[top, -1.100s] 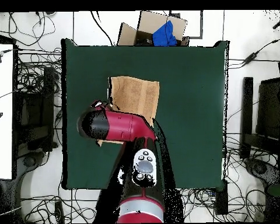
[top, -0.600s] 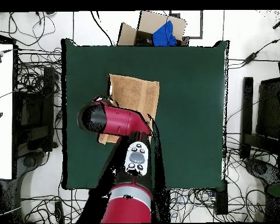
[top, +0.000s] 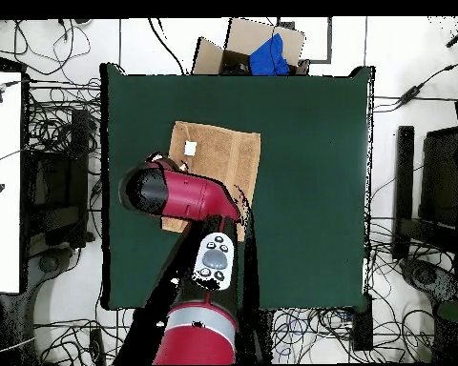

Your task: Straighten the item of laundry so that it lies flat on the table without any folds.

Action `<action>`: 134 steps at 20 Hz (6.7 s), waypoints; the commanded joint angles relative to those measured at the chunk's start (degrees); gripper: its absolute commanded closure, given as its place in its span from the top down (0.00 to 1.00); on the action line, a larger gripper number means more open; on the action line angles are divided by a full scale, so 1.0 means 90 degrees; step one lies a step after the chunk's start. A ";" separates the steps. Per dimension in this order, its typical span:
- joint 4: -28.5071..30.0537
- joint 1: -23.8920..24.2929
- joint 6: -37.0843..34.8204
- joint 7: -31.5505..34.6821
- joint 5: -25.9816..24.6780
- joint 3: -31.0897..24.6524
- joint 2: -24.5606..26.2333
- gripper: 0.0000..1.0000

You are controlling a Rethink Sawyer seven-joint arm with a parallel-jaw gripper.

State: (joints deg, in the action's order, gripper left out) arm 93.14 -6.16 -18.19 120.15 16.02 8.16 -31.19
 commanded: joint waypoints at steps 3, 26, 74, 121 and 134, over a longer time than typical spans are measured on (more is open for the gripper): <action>0.0368 0.0063 0.0103 0.1472 0.0403 -0.0124 -0.0126 1.00; 0.0460 0.0253 0.0897 0.1079 0.0028 -0.0003 0.0270 1.00; 0.1143 0.0502 0.2585 0.1245 -0.0203 -0.1015 0.0510 1.00; 0.1619 -0.0205 0.3242 0.0576 0.0173 0.0028 0.0193 1.00; 0.1437 -0.0366 0.3420 0.0645 0.0077 0.0387 0.0504 1.00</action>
State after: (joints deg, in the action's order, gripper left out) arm 108.51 -9.21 16.32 120.15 14.61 10.98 -29.34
